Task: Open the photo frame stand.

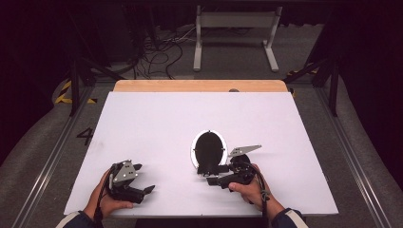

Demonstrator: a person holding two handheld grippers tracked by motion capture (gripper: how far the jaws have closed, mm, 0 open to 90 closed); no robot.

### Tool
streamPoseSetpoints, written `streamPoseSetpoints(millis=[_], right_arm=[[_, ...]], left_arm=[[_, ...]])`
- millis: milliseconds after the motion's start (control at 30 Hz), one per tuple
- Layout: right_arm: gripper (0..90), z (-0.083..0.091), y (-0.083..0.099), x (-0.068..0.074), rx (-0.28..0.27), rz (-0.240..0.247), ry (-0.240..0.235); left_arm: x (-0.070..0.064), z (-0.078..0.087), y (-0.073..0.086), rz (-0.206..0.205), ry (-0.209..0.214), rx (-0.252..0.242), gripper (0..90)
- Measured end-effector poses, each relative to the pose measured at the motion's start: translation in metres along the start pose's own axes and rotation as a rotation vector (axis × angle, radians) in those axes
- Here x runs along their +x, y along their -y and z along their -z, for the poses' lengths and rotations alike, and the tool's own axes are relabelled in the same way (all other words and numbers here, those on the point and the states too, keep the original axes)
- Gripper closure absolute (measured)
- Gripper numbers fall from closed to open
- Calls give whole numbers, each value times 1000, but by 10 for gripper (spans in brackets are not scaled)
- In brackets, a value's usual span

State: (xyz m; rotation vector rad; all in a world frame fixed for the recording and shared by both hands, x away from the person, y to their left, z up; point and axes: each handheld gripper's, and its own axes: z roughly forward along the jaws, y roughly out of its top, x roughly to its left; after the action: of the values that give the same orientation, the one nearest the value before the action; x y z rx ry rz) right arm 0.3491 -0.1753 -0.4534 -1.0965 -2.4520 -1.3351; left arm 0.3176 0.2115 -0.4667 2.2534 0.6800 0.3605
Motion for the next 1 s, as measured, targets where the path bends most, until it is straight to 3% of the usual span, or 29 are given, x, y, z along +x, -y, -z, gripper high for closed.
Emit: streamPoseSetpoints(millis=[233, 333, 433, 800, 1000], right_arm=[[392, -1, -4, -7, -38, -92, 1], [465, -1, -4, -12, -57, -150, -15], [475, -1, -4, -18, -78, -224, -48], [508, -6, -7, -27, -114, -321, -88], [523, -6, -7, -29, -116, -324, -101]], left_arm=[[2, -13, -17, -18, 12, -8, 127], [4, -22, -26, -19, 24, -9, 132], [3, -33, -39, -41, 33, -10, 140], [2, -64, -74, -65, 61, -21, 161], [7, -76, -84, -51, 70, -33, 171]])
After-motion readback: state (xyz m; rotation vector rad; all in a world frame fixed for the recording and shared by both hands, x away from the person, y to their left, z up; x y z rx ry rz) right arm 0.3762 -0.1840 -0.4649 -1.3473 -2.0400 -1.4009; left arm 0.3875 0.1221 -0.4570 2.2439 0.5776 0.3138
